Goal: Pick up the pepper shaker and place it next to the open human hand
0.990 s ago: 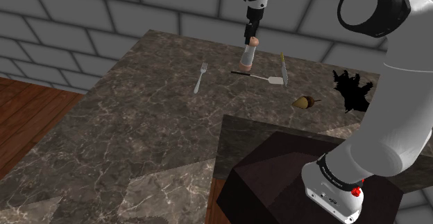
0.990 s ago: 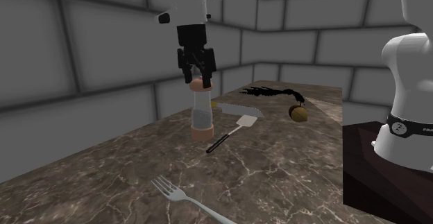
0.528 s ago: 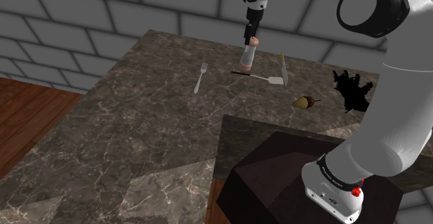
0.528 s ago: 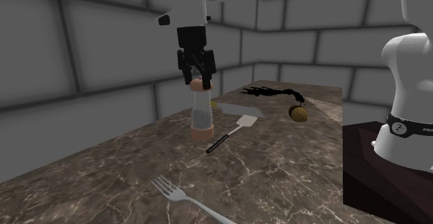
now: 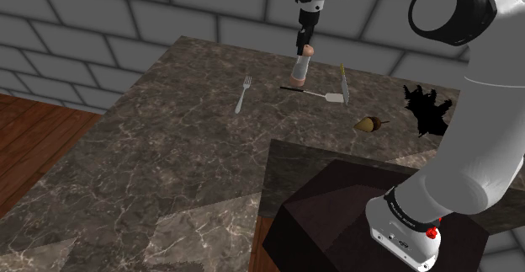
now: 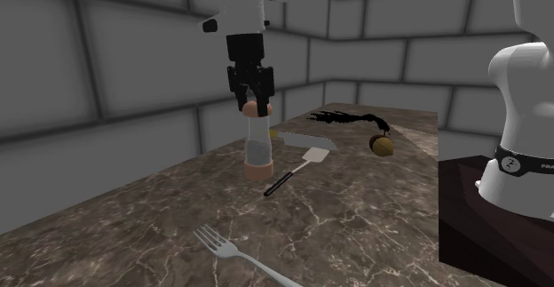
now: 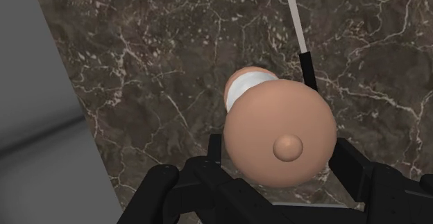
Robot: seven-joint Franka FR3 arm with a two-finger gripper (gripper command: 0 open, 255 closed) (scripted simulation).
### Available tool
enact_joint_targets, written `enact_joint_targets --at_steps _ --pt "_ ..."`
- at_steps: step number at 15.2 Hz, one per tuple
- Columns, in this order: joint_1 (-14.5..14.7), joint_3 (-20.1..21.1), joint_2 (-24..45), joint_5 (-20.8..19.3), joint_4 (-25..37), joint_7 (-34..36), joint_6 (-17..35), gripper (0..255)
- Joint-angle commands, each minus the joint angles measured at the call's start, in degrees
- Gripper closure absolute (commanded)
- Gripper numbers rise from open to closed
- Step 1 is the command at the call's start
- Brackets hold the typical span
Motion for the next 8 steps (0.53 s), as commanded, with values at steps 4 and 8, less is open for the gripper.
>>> enact_joint_targets --at_steps 4,8 --pt "0.0 -0.04 -0.39 -0.07 0.91 -0.01 -1.32 255" --pt "-0.02 -0.11 -1.01 -0.18 3.08 -0.04 -4.09 255"
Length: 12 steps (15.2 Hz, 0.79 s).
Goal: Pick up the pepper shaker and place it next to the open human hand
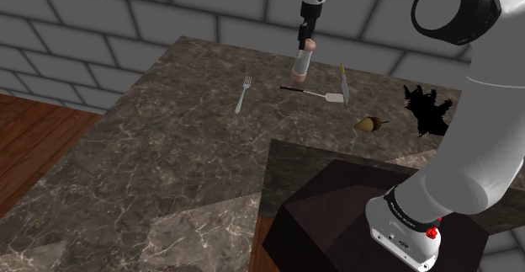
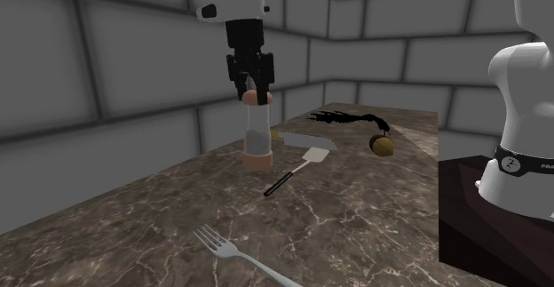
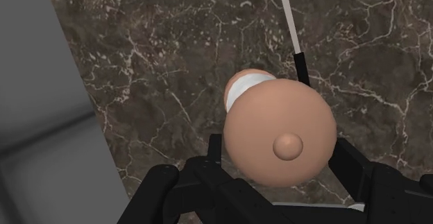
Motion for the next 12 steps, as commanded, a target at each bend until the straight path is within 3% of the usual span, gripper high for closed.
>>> enact_joint_targets --at_steps 1,12 --pt "0.02 -0.02 -0.25 -0.05 1.18 0.04 -1.44 255" --pt "-0.25 -0.16 -0.62 -0.12 9.1 -0.16 -9.72 255"
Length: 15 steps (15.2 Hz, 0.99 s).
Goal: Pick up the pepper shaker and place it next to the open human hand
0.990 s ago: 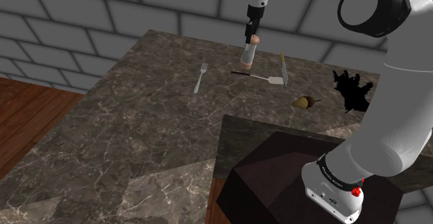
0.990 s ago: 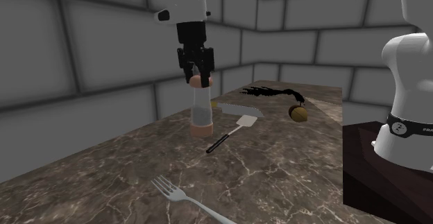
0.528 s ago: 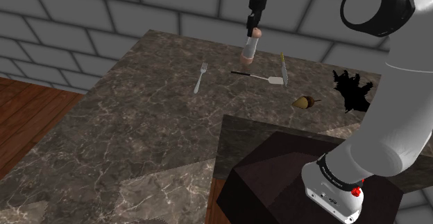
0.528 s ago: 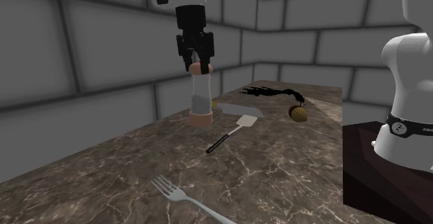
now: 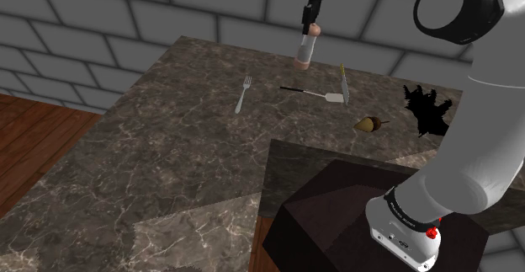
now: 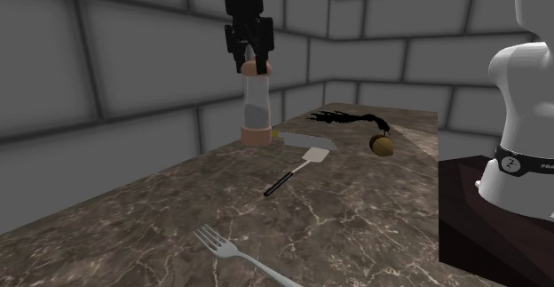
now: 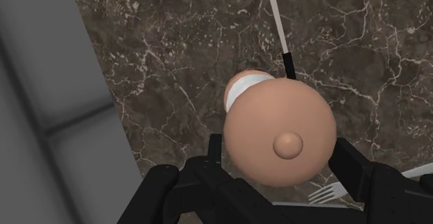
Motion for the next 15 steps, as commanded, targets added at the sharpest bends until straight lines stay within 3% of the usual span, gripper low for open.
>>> enact_joint_targets --at_steps 1,12,15 --pt "-0.08 -0.03 0.0 0.0 1.55 -0.07 -1.56 255" --pt "-0.82 -0.09 2.13 0.35 13.25 -0.43 -11.13 255" --pt "-1.51 -0.98 -4.5 -0.65 4.58 -2.52 -8.95 255"
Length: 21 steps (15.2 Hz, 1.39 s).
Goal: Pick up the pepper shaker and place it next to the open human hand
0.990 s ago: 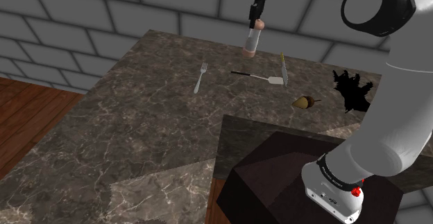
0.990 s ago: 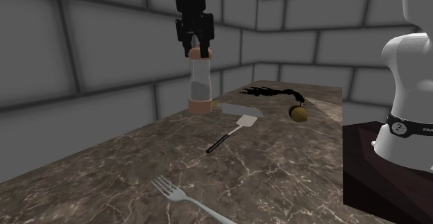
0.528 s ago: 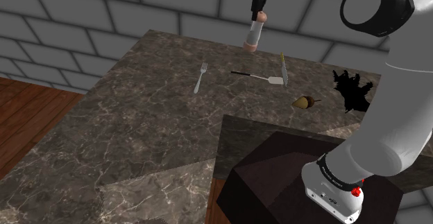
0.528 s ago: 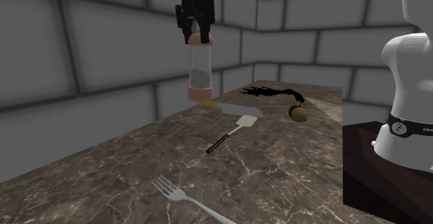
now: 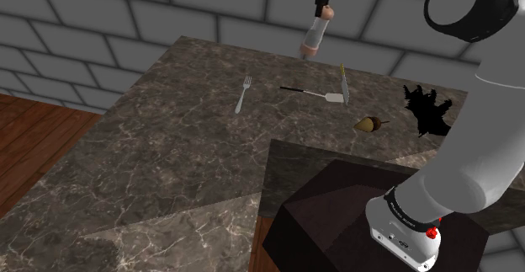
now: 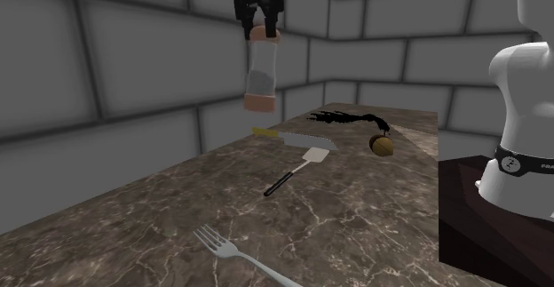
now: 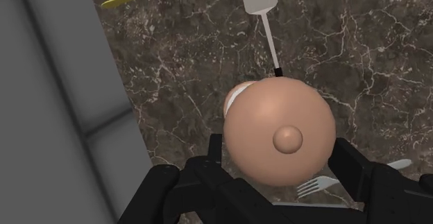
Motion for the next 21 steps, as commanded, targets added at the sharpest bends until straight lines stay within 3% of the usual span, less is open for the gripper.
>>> enact_joint_targets --at_steps 1,10,21 --pt "-0.51 -0.56 -3.71 -0.61 -4.24 -1.32 0.61 255" --pt "-3.82 -3.76 -18.05 -3.8 -19.26 -8.28 1.99 255" --pt "-8.87 -9.02 -29.78 -8.09 -27.16 -18.66 -0.46 255"
